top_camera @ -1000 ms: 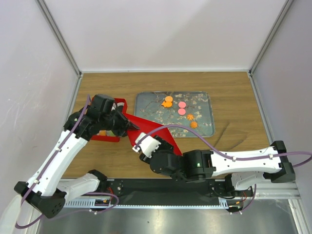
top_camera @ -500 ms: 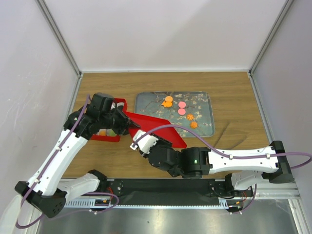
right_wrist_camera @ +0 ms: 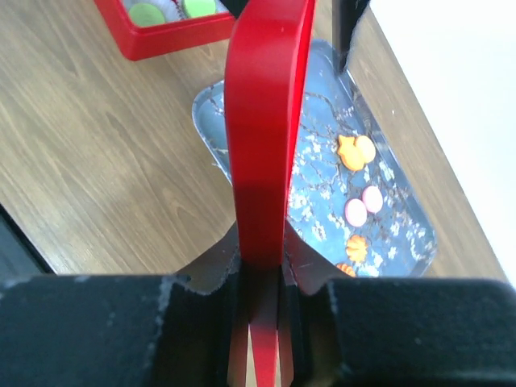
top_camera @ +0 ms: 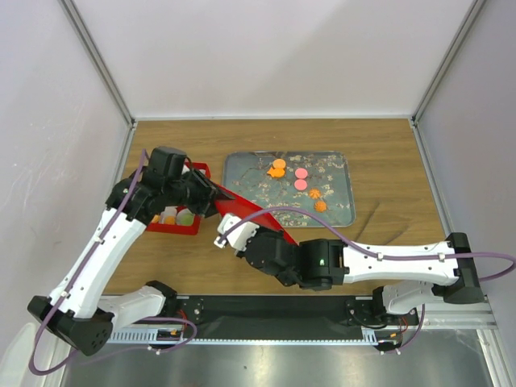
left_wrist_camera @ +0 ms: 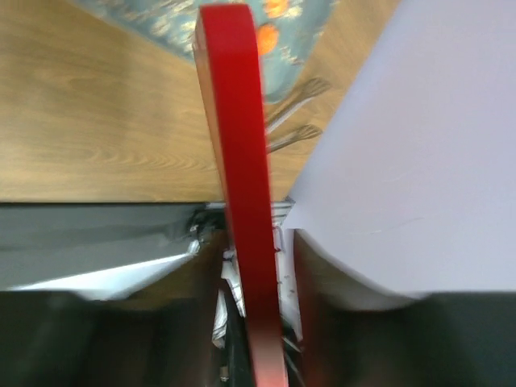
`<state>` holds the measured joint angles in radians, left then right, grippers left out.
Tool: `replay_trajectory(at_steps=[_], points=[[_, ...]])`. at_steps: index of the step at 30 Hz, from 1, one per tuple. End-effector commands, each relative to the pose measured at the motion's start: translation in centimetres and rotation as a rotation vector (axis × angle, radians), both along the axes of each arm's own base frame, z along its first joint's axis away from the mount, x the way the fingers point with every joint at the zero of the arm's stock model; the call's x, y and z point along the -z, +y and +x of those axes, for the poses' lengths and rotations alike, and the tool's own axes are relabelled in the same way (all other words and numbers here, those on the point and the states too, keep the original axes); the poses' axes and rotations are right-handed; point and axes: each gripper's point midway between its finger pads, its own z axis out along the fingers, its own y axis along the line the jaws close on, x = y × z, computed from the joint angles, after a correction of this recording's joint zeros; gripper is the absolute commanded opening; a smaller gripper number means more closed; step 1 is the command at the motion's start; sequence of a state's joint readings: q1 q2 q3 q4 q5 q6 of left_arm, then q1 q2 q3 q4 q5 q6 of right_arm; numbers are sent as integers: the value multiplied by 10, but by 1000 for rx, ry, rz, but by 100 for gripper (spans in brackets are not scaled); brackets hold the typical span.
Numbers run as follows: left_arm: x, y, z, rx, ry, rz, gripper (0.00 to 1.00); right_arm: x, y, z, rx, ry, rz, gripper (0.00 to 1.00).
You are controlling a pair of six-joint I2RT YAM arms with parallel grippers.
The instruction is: Pack the cookies
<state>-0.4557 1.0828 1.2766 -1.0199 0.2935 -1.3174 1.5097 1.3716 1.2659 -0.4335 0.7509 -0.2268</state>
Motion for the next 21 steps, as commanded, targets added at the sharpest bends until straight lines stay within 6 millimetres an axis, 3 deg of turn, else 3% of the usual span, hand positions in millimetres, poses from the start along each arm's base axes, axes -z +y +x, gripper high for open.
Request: replay_trajectory(at_steps=[1, 6, 10, 15, 16, 18, 19, 20, 21], points=[[-43, -2, 17, 34, -180, -47, 48, -39, -2, 10, 54, 0, 140, 0], [-63, 6, 48, 21, -321, -45, 73, -44, -1, 9, 43, 6, 143, 0], [-79, 23, 74, -29, -416, -16, 82, -48, 0, 12, 34, 46, 167, 0], [-110, 68, 108, -112, -536, 89, 86, -50, 7, 28, 15, 207, 256, 0], [-115, 75, 112, -127, -549, 108, 86, -62, 4, 44, 40, 221, 297, 0], [-127, 98, 123, -170, -597, 190, 87, -59, 17, 49, 8, 294, 314, 0], [-129, 106, 126, -186, -606, 222, 88, -62, 15, 67, 36, 308, 335, 0], [-135, 116, 130, -202, -632, 269, 88, -69, 30, 67, 2, 379, 389, 0], [-129, 132, 137, -250, -621, 343, 88, -73, 34, 76, -1, 414, 423, 0]])
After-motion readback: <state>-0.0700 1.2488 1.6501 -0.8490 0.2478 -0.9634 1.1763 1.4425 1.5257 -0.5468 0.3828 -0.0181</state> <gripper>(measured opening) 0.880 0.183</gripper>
